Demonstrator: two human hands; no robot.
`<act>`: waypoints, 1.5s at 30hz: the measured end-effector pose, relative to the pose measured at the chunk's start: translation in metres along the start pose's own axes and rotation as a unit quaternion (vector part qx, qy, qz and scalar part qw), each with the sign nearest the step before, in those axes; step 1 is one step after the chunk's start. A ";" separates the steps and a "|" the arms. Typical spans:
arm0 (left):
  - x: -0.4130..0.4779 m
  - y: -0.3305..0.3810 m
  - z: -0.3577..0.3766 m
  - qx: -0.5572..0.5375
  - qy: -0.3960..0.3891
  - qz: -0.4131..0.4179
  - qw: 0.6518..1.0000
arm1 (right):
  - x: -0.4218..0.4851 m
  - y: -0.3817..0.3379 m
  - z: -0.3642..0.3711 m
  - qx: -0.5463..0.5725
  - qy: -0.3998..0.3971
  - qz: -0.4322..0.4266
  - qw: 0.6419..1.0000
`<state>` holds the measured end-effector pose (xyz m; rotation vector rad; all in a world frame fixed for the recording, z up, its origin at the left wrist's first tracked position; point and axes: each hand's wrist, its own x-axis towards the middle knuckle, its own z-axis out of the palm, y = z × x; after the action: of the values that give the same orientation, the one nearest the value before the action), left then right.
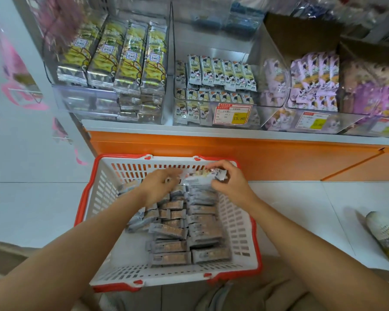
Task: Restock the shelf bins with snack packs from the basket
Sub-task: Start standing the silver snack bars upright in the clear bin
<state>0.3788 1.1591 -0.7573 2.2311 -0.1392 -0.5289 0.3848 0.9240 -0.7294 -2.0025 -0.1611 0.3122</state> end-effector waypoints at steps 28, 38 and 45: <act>-0.019 0.066 -0.101 0.302 0.439 0.178 0.827 | 0.041 -0.153 -0.041 -0.056 0.223 -0.212 0.950; 0.009 0.039 -0.108 0.353 0.475 0.204 0.780 | 0.178 -0.171 -0.015 -0.234 0.211 -0.094 0.944; 0.021 0.033 -0.106 0.342 0.513 0.236 0.751 | 0.222 -0.172 0.001 -0.306 0.209 -0.088 0.925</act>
<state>0.4451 1.2064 -0.6784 2.6889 -0.3359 1.2320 0.6008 1.0558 -0.6078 -2.5963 -0.1785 -0.3277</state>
